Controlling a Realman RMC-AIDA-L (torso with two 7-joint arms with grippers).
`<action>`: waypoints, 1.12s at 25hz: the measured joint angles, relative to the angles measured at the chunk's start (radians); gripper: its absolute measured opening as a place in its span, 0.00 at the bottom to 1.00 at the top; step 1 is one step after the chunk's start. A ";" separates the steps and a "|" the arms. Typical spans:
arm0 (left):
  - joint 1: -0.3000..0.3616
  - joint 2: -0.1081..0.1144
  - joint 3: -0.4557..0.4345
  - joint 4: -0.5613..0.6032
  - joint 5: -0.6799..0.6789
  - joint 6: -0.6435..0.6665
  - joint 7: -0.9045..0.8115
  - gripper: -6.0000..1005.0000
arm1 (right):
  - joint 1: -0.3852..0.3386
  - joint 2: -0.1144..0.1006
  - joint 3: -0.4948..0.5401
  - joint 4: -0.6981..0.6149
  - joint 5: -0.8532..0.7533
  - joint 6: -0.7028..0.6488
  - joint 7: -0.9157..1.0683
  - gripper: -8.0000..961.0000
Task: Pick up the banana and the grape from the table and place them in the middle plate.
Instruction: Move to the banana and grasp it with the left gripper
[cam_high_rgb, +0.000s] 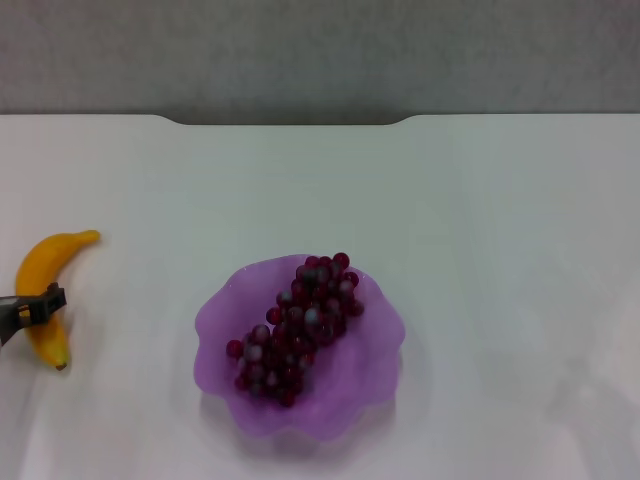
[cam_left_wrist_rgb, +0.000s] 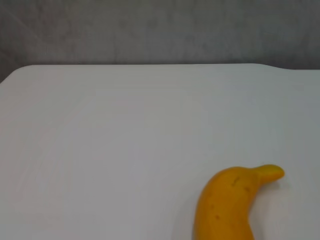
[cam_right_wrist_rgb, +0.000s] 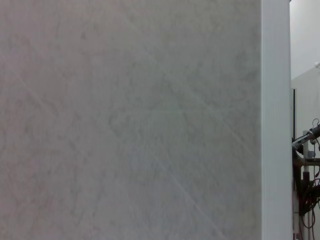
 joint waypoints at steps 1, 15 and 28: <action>0.000 -0.001 0.001 0.001 0.000 0.000 0.001 0.87 | 0.000 0.000 0.000 0.000 0.000 0.000 0.000 0.01; 0.000 -0.003 0.017 0.004 0.009 -0.005 0.004 0.83 | 0.000 0.000 0.000 0.000 0.002 0.000 0.000 0.01; 0.000 0.000 0.056 0.004 0.009 -0.003 0.011 0.60 | 0.000 0.000 0.000 0.005 0.004 -0.016 -0.003 0.01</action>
